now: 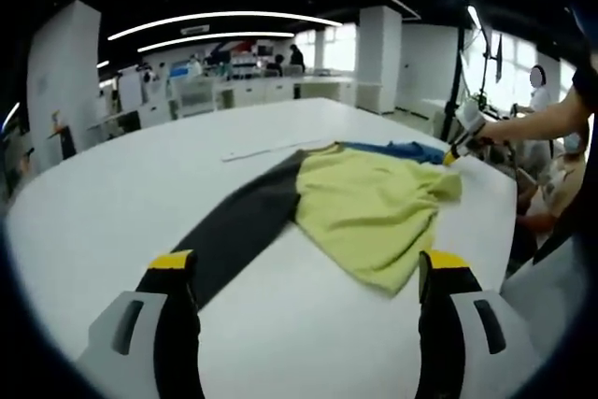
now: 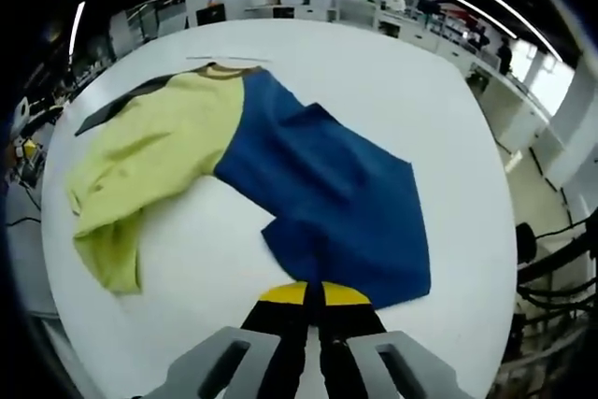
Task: Fold the garment on the visible template until the final outline fits inside the template.
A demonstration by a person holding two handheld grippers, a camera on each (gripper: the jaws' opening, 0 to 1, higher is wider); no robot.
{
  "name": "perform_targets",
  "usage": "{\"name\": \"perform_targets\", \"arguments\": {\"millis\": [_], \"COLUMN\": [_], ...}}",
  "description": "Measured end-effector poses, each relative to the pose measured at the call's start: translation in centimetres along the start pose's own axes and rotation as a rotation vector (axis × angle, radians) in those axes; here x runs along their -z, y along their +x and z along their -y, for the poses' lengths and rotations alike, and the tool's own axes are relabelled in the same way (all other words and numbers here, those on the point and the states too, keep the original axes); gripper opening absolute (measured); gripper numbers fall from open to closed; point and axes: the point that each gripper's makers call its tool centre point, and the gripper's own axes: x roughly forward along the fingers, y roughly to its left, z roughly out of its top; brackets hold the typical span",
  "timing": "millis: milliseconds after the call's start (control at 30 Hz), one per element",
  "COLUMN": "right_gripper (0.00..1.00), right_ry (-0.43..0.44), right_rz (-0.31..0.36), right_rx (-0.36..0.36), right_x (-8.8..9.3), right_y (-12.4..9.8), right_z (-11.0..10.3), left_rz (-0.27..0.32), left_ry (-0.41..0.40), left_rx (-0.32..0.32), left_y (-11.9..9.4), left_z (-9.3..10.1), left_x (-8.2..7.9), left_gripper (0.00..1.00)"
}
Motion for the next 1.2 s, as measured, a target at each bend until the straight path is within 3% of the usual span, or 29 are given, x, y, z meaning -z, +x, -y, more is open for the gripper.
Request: {"name": "perform_targets", "arguments": {"millis": [167, 367, 500, 600, 667, 733, 900, 967, 1033, 1200], "right_gripper": [0.0, 0.0, 0.0, 0.0, 0.0, 0.0, 0.0, 0.0, 0.0, 0.0], "right_ry": [0.077, 0.202, 0.258, 0.351, 0.371, 0.382, 0.455, 0.479, 0.466, 0.485], "right_rz": [0.093, 0.201, 0.251, 0.273, 0.265, 0.238, 0.218, 0.198, 0.17, 0.146], "right_rx": [-0.004, 0.036, 0.108, 0.151, 0.177, 0.237, 0.296, 0.32, 0.352, 0.361], "right_x": [-2.0, -4.2, -4.8, -4.5, -4.1, -3.2, -2.0, -1.0, -0.2, 1.0], "right_y": [-1.2, -3.7, -5.3, -5.6, -6.0, -6.1, -6.2, -6.3, -6.0, -5.8], "right_z": [0.3, 2.8, 5.4, 8.3, 9.3, 12.0, 15.7, 15.6, 16.9, 17.6], "left_rz": [-0.013, -0.014, -0.016, -0.014, -0.015, -0.017, -0.022, -0.027, -0.034, -0.03], "left_ry": [0.019, 0.017, 0.021, 0.018, 0.019, 0.023, 0.015, 0.014, 0.015, 0.01], "left_rx": [-0.005, -0.009, -0.007, -0.007, -0.01, -0.011, -0.019, -0.016, -0.017, -0.019], "left_y": [-0.2, -0.3, -0.3, -0.3, -0.4, -0.5, -0.7, -0.8, -0.8, -1.1], "left_z": [0.0, -0.1, 0.0, 0.0, 0.0, 0.0, -0.1, 0.0, 0.1, 0.2], "left_x": [0.3, 0.5, 0.6, 0.5, 0.5, 0.5, 0.7, 0.9, 1.0, 1.1], "left_gripper": [0.94, 0.94, 0.94, 0.94, 0.94, 0.94, 0.94, 0.94, 0.94, 0.95]}}
